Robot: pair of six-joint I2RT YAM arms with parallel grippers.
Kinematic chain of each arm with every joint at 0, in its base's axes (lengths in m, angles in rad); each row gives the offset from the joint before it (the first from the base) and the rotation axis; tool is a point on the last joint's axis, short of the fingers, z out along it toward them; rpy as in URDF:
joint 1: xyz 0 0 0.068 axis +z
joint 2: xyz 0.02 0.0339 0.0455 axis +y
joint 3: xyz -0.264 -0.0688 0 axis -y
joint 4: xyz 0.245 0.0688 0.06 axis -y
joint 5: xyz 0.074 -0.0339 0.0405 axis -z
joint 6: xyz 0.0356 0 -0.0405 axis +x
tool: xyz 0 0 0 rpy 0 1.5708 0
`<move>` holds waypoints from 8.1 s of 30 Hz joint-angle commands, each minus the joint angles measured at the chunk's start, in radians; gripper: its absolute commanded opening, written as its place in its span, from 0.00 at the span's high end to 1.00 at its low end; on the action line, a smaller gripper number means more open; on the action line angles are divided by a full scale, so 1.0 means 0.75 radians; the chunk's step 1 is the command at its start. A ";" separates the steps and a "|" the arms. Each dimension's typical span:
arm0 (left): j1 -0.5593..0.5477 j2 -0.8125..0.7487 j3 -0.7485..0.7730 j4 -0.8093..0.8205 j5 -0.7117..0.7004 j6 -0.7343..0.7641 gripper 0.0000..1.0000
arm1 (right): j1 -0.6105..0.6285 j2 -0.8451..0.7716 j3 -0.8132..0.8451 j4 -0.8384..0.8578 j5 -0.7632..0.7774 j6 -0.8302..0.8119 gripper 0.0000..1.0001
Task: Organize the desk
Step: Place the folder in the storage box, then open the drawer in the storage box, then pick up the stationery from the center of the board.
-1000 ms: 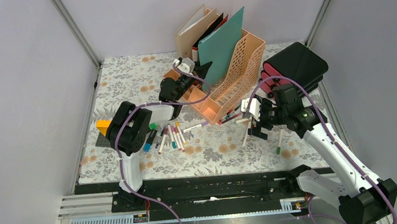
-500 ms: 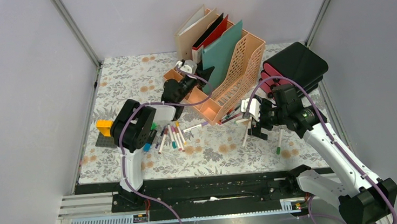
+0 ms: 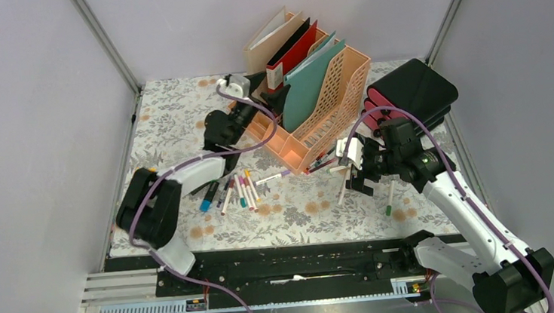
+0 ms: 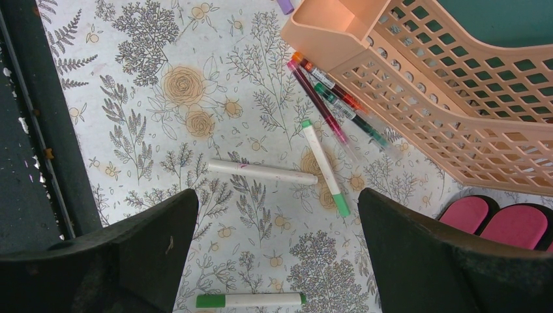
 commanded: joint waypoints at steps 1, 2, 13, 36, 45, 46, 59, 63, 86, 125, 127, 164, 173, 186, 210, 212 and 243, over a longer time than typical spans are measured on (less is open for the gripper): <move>-0.001 -0.202 -0.089 -0.160 -0.061 -0.078 0.09 | -0.009 0.002 0.002 0.009 -0.050 -0.015 0.00; 0.001 -0.245 -0.114 -0.195 -0.067 -0.093 0.07 | -0.009 0.002 0.002 0.009 -0.054 -0.015 0.00; 0.029 -0.792 -0.380 -0.713 -0.309 -0.318 0.01 | -0.022 0.009 -0.002 0.011 -0.092 -0.013 0.00; 0.147 -1.027 -0.055 -1.830 -0.038 -0.103 0.01 | -0.089 0.088 0.082 0.016 -0.298 0.206 0.00; 0.184 -1.097 -0.158 -1.794 -0.075 -0.066 0.01 | -0.090 0.173 0.265 -0.056 -0.286 0.454 0.00; 0.184 -1.110 -0.162 -1.789 -0.073 -0.065 0.01 | -0.089 0.176 0.264 -0.022 -0.282 0.512 0.00; 0.186 -1.172 -0.207 -1.775 -0.156 -0.056 0.01 | -0.091 0.319 0.359 0.412 0.352 1.317 0.00; 0.189 -1.178 -0.211 -1.775 -0.178 -0.049 0.01 | -0.091 0.355 0.364 0.469 0.503 1.567 0.00; 0.196 -1.182 -0.221 -1.775 -0.216 -0.038 0.01 | -0.186 0.635 0.410 0.422 1.055 2.246 0.06; 0.206 -1.189 -0.221 -1.774 -0.204 -0.040 0.01 | -0.394 0.821 0.495 0.337 1.258 2.363 0.58; 0.209 -1.188 -0.221 -1.774 -0.199 -0.042 0.01 | -0.394 0.802 0.479 0.351 1.244 2.359 0.62; 0.225 -1.187 -0.219 -1.772 -0.179 -0.052 0.01 | -0.392 0.413 -0.048 0.897 0.389 2.156 0.47; 0.228 -1.188 -0.221 -1.773 -0.179 -0.051 0.01 | -0.392 0.376 -0.042 0.849 0.217 2.023 0.00; 0.227 -1.207 -0.223 -1.761 -0.173 -0.047 0.01 | -0.392 0.207 -0.059 0.637 -0.018 1.569 0.00; 0.233 -1.296 -0.296 -1.567 0.383 -0.463 0.01 | -0.391 0.066 0.042 0.118 -0.423 0.611 0.00; 0.229 -1.289 -0.371 -1.450 0.477 -0.615 0.01 | -0.393 0.034 0.015 0.126 -0.338 0.596 0.00; -0.563 -0.710 -0.635 -0.960 -0.286 -0.766 0.02 | -0.393 -0.027 0.017 0.095 -0.151 0.559 0.00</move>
